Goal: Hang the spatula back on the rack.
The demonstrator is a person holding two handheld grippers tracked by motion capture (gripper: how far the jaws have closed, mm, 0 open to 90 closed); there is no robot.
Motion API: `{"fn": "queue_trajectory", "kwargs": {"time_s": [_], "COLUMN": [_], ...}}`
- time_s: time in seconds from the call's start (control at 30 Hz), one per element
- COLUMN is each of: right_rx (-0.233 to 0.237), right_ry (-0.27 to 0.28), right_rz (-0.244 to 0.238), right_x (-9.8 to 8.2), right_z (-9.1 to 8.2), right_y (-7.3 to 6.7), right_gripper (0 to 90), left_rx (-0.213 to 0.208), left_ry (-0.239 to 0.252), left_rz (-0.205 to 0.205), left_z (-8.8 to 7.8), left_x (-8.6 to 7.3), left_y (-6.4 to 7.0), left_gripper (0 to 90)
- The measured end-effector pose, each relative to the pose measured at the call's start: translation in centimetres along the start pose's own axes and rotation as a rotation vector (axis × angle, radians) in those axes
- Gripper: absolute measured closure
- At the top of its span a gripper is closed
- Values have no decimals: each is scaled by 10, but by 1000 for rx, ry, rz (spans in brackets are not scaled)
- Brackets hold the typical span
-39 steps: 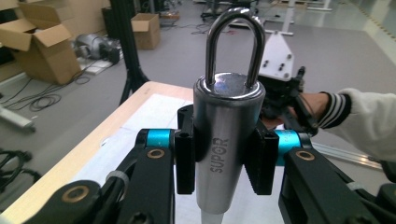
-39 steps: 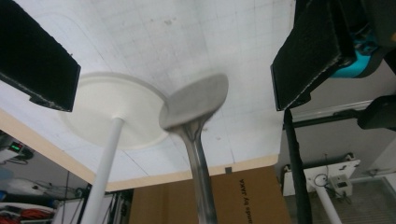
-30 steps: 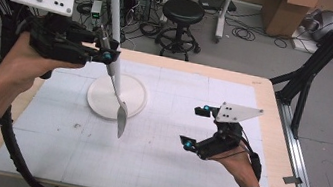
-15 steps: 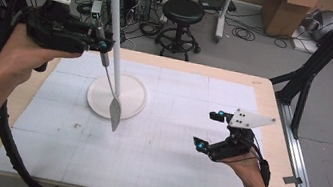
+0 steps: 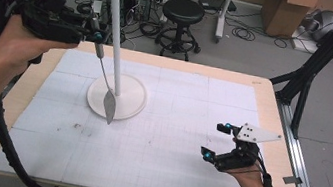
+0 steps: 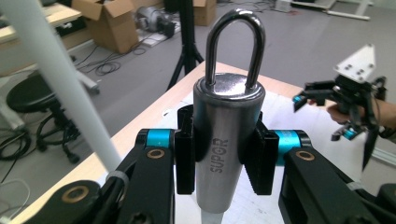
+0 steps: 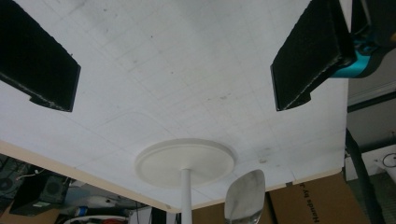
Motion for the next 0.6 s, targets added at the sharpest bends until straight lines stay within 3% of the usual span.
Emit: {"fn": "queue_trajectory", "kwargs": {"time_s": [0.17, 0.6], "right_rx": [-11, -30], "right_ry": [22, 29], "right_rz": [-4, 16], "right_x": [-7, -18], "right_z": [-6, -12], "right_y": [1, 3], "right_gripper": [4, 4], "left_rx": [38, 82], "left_ry": [-4, -41], "left_rz": [-38, -51], "left_z": [-3, 9], "left_x": [1, 14], "left_y": [-10, -27], "left_gripper": [688, 688]}}
Point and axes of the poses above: each handheld gripper's, and its own axes: z roughly forward along the jaws, x roughly out of its top, y roughly to its right, the point moved 3 cm from there along z, roughly forward along the jaws, and after that the axes turned 10 degrees about -x, right-handed, at the moved point
